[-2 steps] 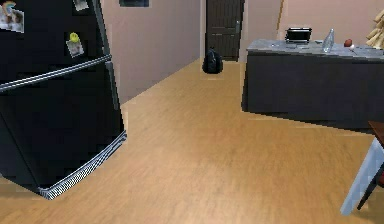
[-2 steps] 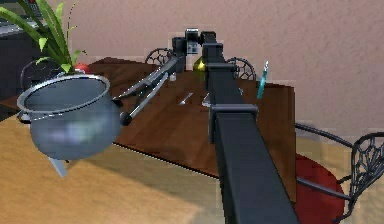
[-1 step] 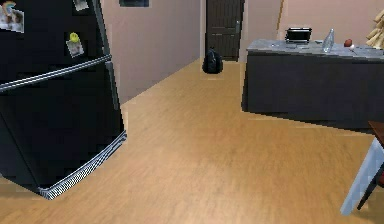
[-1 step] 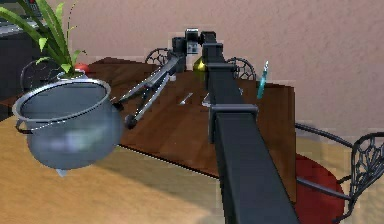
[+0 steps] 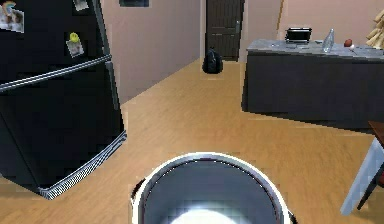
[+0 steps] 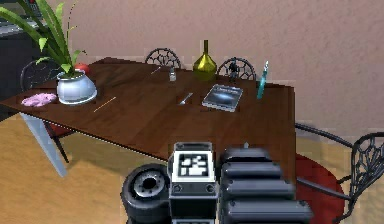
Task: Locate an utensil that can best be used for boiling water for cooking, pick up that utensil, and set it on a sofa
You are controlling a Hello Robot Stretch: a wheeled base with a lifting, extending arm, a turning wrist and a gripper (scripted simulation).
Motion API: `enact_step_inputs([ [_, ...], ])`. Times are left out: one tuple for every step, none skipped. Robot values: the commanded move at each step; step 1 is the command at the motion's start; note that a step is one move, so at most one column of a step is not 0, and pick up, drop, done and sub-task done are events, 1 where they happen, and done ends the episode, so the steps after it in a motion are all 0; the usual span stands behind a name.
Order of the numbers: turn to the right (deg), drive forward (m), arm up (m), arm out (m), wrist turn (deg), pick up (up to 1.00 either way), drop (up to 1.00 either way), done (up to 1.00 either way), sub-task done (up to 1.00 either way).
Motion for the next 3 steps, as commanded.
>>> enact_step_inputs([
  [-45.0, 0.00, 0.00, 0.00, 0.0, 0.00, 0.00, 0.00, 0.00],
  [-45.0, 0.00, 0.00, 0.00, 0.0, 0.00, 0.00, 0.00, 0.00],
  [-6.0, 0.00, 0.00, 0.00, 0.0, 0.00, 0.00, 0.00, 0.00],
])
